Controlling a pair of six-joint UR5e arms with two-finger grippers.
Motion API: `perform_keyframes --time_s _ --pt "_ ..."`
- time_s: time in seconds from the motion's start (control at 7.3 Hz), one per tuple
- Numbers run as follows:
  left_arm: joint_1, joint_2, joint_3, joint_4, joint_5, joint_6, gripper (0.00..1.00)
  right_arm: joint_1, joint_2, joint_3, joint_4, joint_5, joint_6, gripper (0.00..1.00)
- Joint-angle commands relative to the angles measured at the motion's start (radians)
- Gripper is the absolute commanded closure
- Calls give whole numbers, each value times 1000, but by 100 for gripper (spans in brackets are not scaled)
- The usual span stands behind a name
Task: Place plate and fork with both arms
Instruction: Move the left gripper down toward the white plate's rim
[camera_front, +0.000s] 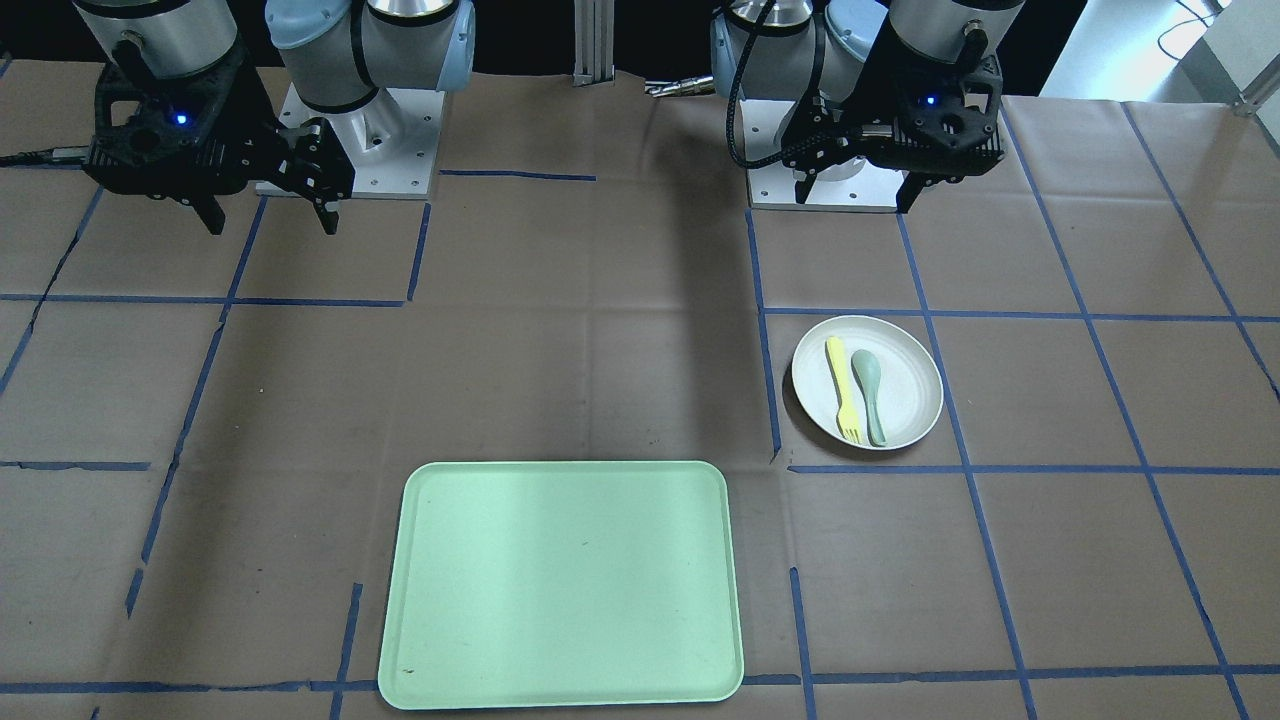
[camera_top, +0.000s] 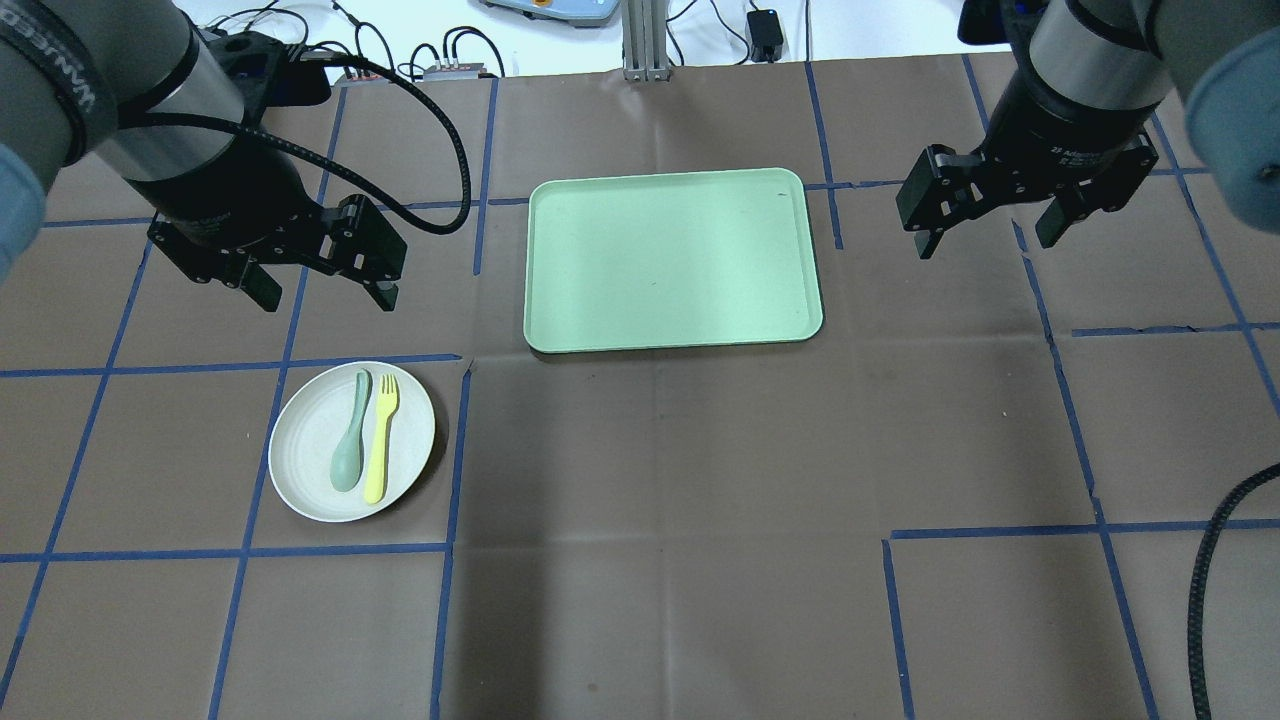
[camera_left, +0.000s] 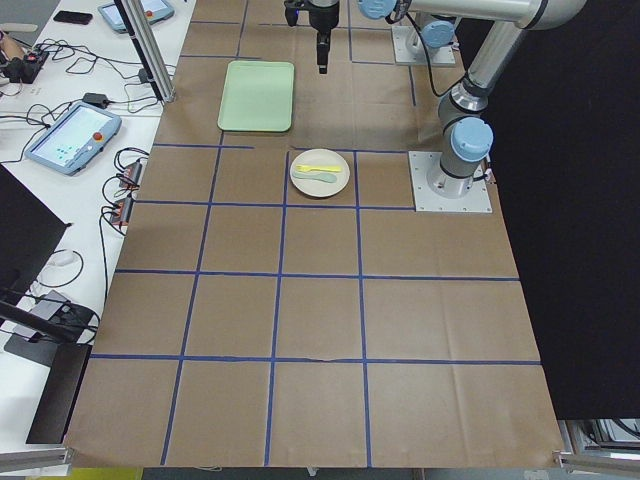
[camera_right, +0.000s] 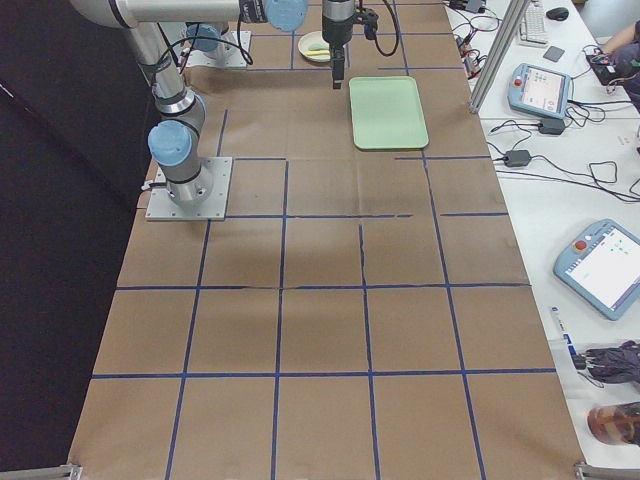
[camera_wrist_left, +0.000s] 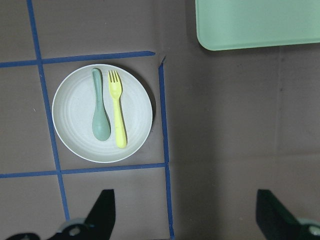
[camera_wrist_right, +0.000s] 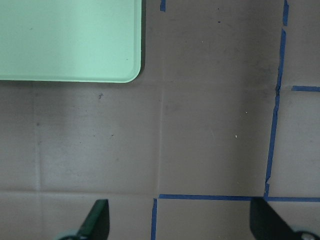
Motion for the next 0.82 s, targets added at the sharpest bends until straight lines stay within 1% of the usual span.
perform_keyframes --time_s 0.0,0.68 --pt "0 2 -3 0 1 2 0 0 0 -1 -1 2 0 0" --pt "2 5 3 -11 10 -5 0 -6 -1 -1 1 2 0 0"
